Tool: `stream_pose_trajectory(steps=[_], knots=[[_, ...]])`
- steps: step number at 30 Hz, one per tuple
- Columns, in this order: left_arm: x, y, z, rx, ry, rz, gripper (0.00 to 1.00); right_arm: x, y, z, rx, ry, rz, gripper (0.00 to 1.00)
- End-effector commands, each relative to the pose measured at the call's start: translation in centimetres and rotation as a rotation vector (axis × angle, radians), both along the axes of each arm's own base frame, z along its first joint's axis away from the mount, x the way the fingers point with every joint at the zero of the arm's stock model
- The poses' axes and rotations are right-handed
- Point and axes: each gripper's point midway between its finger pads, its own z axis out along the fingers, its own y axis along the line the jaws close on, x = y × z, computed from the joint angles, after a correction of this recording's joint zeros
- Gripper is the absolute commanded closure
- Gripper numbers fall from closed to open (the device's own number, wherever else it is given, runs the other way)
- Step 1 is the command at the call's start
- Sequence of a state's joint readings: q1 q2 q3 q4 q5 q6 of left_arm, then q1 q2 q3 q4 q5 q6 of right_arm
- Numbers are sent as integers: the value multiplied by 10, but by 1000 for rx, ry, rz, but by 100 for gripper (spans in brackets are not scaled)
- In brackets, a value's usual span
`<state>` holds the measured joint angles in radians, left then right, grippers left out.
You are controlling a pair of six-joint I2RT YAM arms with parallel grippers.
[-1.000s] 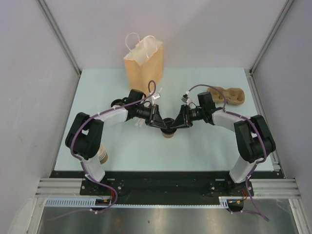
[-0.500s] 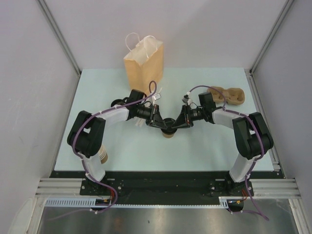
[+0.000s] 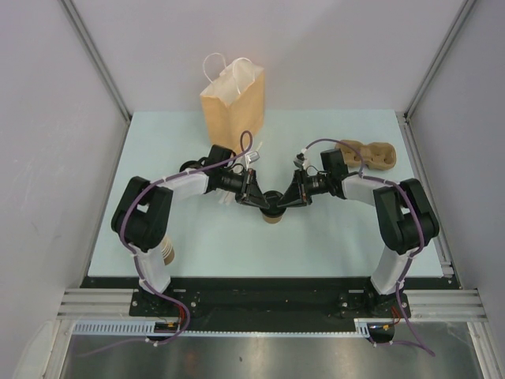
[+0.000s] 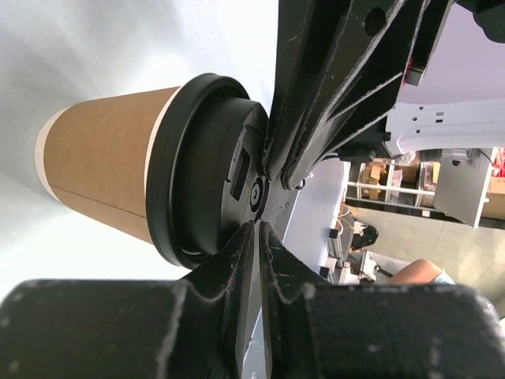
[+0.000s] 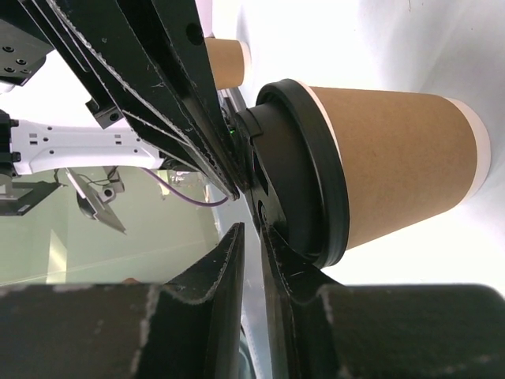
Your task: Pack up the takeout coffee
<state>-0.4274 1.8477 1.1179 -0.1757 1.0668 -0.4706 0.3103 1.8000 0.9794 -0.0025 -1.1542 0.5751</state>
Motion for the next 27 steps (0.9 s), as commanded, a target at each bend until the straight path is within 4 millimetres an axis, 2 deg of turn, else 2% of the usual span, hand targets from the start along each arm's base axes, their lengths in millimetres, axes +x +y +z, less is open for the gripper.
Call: stream_pose_trajectory(steps=[1,8,16,27], knots=[[11,18,-59,197,6,78,84,12,-14,-63,-193,44,-105,79],[11,19,-63,206,16,81,84,11,-15,-79,-219,115,-114,81],[12,23,-76,228,50,92,84,13,-18,-94,-230,193,-135,81],[11,23,-89,237,99,92,84,12,-19,-100,-225,239,-134,82]])
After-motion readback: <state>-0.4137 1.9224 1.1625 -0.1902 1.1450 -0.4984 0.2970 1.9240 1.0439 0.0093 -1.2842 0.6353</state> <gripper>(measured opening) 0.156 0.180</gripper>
